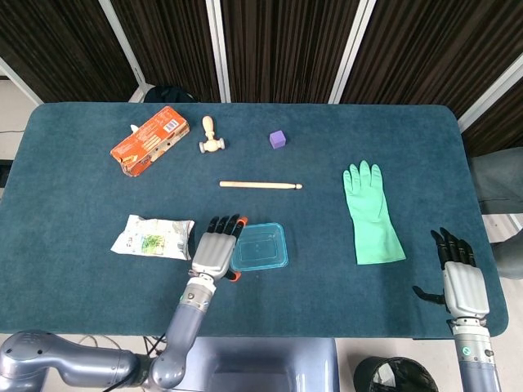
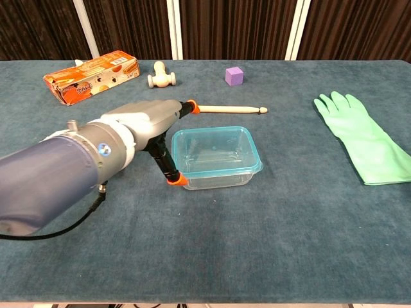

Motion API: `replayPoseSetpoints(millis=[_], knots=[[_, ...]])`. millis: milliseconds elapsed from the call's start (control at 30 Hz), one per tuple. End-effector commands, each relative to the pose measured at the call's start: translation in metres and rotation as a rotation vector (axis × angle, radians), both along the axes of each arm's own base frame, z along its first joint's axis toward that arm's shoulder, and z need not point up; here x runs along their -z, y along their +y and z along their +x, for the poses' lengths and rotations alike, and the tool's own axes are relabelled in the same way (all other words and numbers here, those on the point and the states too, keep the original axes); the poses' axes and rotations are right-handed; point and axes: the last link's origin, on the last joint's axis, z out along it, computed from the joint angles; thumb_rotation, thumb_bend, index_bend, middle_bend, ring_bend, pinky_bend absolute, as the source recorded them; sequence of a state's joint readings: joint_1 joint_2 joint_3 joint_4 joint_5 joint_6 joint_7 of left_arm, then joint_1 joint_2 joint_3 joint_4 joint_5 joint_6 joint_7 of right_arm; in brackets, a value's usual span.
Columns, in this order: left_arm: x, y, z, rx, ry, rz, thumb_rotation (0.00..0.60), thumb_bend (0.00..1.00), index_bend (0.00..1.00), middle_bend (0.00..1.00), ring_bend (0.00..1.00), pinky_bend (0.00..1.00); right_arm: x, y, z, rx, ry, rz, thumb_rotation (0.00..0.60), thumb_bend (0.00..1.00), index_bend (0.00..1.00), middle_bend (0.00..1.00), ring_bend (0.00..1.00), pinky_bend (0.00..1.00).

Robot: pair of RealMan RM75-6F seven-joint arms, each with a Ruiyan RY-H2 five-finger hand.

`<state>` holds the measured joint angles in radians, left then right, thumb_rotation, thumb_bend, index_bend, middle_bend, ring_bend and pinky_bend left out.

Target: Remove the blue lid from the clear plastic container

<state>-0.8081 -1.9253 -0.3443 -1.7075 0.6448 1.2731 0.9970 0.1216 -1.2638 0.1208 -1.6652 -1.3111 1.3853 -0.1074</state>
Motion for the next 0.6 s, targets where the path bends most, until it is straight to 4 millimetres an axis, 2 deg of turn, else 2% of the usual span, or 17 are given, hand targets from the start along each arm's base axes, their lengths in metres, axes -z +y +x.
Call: replayPoseSetpoints(millis=[33,267,600], knots=[[0.009,0.005,0.009,-0.008,0.001,-0.005,0.600,0.03,0.00,0.00,0.00,0.00,0.000,0.000,0.000,-0.001,0.000,0.003,0.600,0.11,0.00,0.00,0.00,0.00],[0.023,0.010,0.017,-0.030,-0.001,-0.008,0.600,0.03,0.00,0.00,0.00,0.00,0.000,-0.001,-0.001,0.002,-0.003,0.003,0.600,0.11,0.00,0.00,0.00,0.00],[0.019,0.035,0.018,-0.059,-0.005,0.065,0.600,0.04,0.00,0.00,0.00,0.00,0.001,0.000,0.000,0.007,-0.012,0.015,0.600,0.11,0.00,0.00,0.00,0.00]])
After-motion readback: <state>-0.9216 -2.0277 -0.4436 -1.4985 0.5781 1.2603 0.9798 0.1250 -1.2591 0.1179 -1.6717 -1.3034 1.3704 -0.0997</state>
